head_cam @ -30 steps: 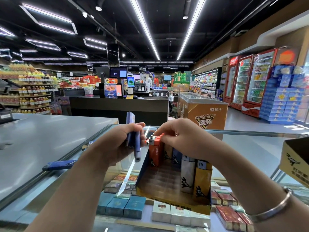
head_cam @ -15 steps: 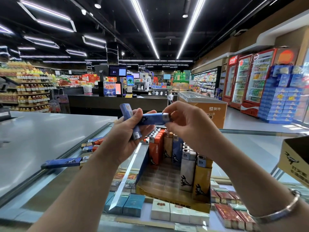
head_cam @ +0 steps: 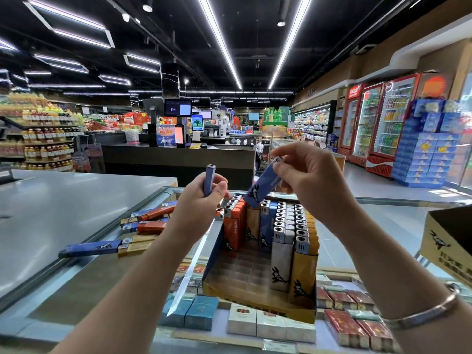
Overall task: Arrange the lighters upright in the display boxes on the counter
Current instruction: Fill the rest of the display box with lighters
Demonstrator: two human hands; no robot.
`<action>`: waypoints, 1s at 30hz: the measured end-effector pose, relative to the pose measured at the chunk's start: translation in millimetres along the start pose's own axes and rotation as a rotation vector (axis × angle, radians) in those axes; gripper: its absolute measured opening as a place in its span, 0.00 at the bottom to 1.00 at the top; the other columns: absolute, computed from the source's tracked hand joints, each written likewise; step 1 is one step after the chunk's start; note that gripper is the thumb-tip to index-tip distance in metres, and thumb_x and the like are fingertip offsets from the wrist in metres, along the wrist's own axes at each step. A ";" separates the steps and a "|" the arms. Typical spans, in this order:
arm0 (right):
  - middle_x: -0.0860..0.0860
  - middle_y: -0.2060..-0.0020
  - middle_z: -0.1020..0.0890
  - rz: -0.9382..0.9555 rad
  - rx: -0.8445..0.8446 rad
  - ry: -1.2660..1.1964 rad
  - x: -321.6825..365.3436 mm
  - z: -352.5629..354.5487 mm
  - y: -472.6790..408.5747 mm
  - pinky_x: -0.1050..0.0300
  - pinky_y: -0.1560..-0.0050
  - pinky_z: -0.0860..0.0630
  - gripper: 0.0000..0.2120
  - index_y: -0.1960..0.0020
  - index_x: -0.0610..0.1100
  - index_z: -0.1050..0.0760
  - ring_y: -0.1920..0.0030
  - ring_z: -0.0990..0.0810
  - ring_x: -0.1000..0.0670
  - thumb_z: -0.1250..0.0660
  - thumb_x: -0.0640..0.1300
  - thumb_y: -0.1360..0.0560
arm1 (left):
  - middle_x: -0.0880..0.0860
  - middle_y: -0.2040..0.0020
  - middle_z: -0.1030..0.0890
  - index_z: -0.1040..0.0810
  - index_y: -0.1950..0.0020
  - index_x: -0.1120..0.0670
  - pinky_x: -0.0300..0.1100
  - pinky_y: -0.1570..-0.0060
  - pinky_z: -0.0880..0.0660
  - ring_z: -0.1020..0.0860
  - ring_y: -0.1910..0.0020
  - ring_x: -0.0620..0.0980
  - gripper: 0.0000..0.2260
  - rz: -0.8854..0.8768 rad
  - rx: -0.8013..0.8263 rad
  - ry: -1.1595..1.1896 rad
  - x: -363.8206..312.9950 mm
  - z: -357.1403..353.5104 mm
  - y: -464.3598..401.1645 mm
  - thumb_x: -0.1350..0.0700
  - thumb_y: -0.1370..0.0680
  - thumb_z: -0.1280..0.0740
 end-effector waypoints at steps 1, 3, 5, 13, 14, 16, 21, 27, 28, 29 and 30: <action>0.49 0.66 0.21 0.015 0.036 0.040 -0.5 -0.4 0.5 0.56 0.65 0.22 0.07 0.52 0.44 0.22 0.67 0.22 0.53 0.34 0.34 0.26 | 0.51 0.65 0.25 0.27 0.56 0.52 0.31 0.69 0.29 0.26 0.69 0.39 0.05 0.019 -0.001 -0.078 2.6 -0.3 0.2 0.56 0.21 0.39; 0.58 0.66 0.24 0.040 0.108 0.131 -0.6 -3.2 2.5 0.70 0.67 0.28 0.08 0.51 0.42 0.19 0.68 0.25 0.64 0.33 0.34 0.27 | 0.49 0.68 0.28 0.27 0.58 0.50 0.34 0.69 0.32 0.29 0.70 0.42 0.07 0.114 0.052 -0.141 8.0 -2.8 1.0 0.51 0.21 0.39; 0.62 0.65 0.25 0.043 0.192 0.201 -1.9 -7.1 4.2 0.75 0.64 0.30 0.09 0.49 0.42 0.19 0.65 0.26 0.69 0.32 0.35 0.27 | 0.46 0.72 0.29 0.26 0.59 0.51 0.32 0.73 0.34 0.29 0.73 0.40 0.10 0.182 0.101 -0.137 10.9 -5.1 2.0 0.46 0.23 0.38; 0.55 0.66 0.23 -0.003 0.362 0.378 -11.6 -19.5 7.5 0.71 0.66 0.29 0.06 0.52 0.45 0.20 0.67 0.26 0.60 0.30 0.38 0.29 | 0.41 0.76 0.24 0.26 0.58 0.48 0.25 0.79 0.35 0.28 0.77 0.31 0.05 0.181 0.192 -0.117 8.6 -11.1 4.4 0.50 0.23 0.35; 0.55 0.66 0.23 -0.019 0.374 0.381 -13.2 -19.7 7.1 0.71 0.66 0.30 0.05 0.54 0.45 0.21 0.67 0.26 0.60 0.29 0.38 0.29 | 0.41 0.77 0.25 0.26 0.58 0.48 0.25 0.79 0.36 0.28 0.77 0.31 0.04 0.189 0.196 -0.111 8.9 -10.9 4.3 0.51 0.23 0.35; 0.55 0.67 0.23 -0.049 0.395 0.368 -14.8 -20.2 6.8 0.72 0.67 0.30 0.06 0.58 0.47 0.22 0.67 0.27 0.60 0.29 0.37 0.30 | 0.39 0.78 0.25 0.25 0.57 0.50 0.26 0.80 0.36 0.28 0.78 0.32 0.04 0.213 0.215 -0.109 8.3 -10.9 5.5 0.51 0.23 0.36; 0.54 0.67 0.22 -0.115 0.476 0.316 -15.2 -22.6 6.2 0.71 0.66 0.28 0.11 0.66 0.48 0.23 0.67 0.24 0.58 0.29 0.35 0.30 | 0.48 0.71 0.26 0.24 0.56 0.50 0.29 0.80 0.35 0.29 0.73 0.43 0.07 0.273 0.200 -0.150 10.8 -9.3 4.9 0.48 0.23 0.36; 0.48 0.66 0.21 -0.191 0.524 0.226 -18.0 -21.9 6.6 0.66 0.68 0.28 0.11 0.64 0.47 0.21 0.68 0.26 0.55 0.34 0.32 0.28 | 0.44 0.74 0.24 0.27 0.50 0.52 0.27 0.81 0.36 0.26 0.77 0.38 0.10 0.282 0.215 -0.082 8.1 -12.5 4.7 0.46 0.22 0.39; 0.47 0.65 0.21 -0.203 0.528 0.217 -18.9 -21.4 6.9 0.65 0.69 0.28 0.11 0.63 0.46 0.21 0.69 0.26 0.55 0.35 0.32 0.28 | 0.46 0.72 0.25 0.28 0.52 0.52 0.28 0.81 0.35 0.27 0.77 0.39 0.10 0.319 0.179 -0.059 10.1 -11.8 1.1 0.46 0.22 0.40; 0.47 0.66 0.21 -0.211 0.530 0.209 -19.7 -20.9 7.3 0.66 0.70 0.29 0.11 0.63 0.46 0.21 0.70 0.27 0.56 0.35 0.32 0.28 | 0.48 0.72 0.27 0.29 0.55 0.52 0.31 0.81 0.35 0.29 0.79 0.40 0.09 0.361 0.133 -0.009 9.8 -10.2 -1.9 0.48 0.21 0.41; 0.47 0.66 0.21 -0.214 0.530 0.203 -20.1 -20.5 7.8 0.67 0.71 0.30 0.11 0.63 0.46 0.20 0.71 0.28 0.57 0.35 0.32 0.28 | 0.49 0.72 0.29 0.30 0.58 0.53 0.34 0.80 0.35 0.31 0.79 0.40 0.10 0.380 0.093 0.060 9.8 -8.8 -5.7 0.50 0.20 0.43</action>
Point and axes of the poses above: each hand's wrist, its own y-axis away from the middle knuckle, its own z-axis out of the back of the hand, x = y × z, the point moved 3 cm from there along -y, towards the middle knuckle
